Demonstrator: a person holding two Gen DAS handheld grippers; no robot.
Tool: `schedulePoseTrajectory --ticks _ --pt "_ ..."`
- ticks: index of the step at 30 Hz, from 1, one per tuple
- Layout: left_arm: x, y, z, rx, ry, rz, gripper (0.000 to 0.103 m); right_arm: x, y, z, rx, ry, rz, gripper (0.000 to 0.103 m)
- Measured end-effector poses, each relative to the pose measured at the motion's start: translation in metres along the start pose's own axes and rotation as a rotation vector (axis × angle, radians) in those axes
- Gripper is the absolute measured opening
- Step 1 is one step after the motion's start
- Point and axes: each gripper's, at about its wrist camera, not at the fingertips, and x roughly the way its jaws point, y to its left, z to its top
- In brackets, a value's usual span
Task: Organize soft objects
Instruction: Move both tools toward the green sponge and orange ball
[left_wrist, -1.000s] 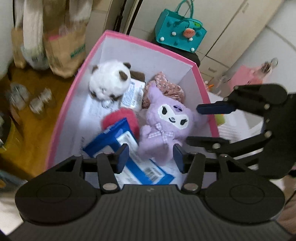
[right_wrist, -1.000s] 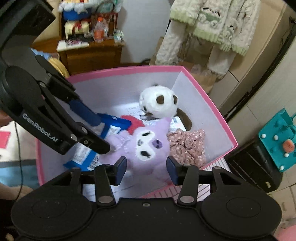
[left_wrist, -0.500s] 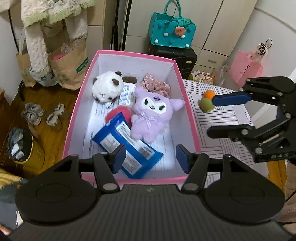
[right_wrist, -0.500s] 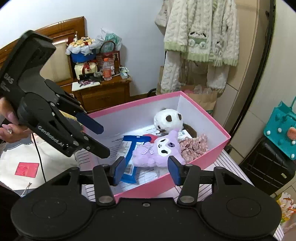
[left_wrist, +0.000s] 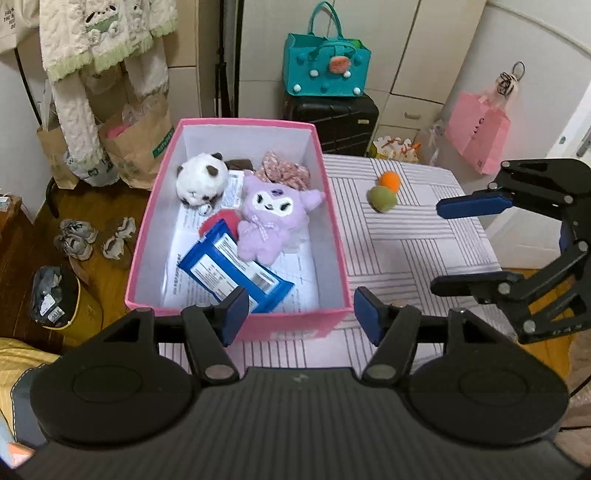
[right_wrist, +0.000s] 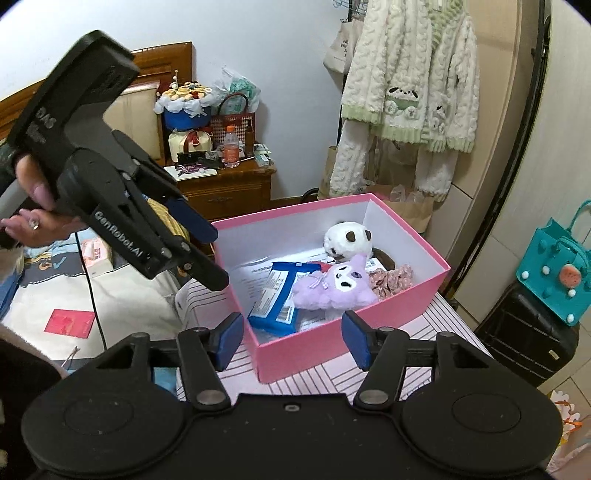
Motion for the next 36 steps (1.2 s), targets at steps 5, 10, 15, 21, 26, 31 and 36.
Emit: schedulePoseTrajectory --ticks 5,10,15,21,26,31,36 --pt "-0.002 -0.012 -0.005 0.013 0.042 -0.006 0.063 -0.017 0.005 -0.015 0.006 0.000 -0.011 0.068" --pt "-0.002 -0.028 -0.013 0.038 0.083 -0.015 0.064 -0.027 0.000 -0.037 0.052 0.008 -0.015 0.073" --pt "0.005 -0.051 -0.014 0.083 0.082 -0.039 0.064 -0.034 -0.008 -0.055 0.063 0.054 -0.014 0.074" --pt "0.021 -0.081 -0.007 0.148 0.061 -0.130 0.064 -0.052 -0.028 -0.073 0.089 0.060 -0.078 0.075" --pt "0.034 -0.106 0.005 0.203 0.004 -0.158 0.064 -0.059 -0.065 -0.091 0.175 0.027 -0.120 0.075" --pt "0.058 -0.126 0.017 0.218 -0.020 -0.197 0.064 -0.050 -0.102 -0.108 0.259 -0.009 -0.150 0.075" --pt "0.083 -0.139 0.025 0.211 -0.030 -0.187 0.064 -0.032 -0.134 -0.127 0.285 -0.040 -0.172 0.075"
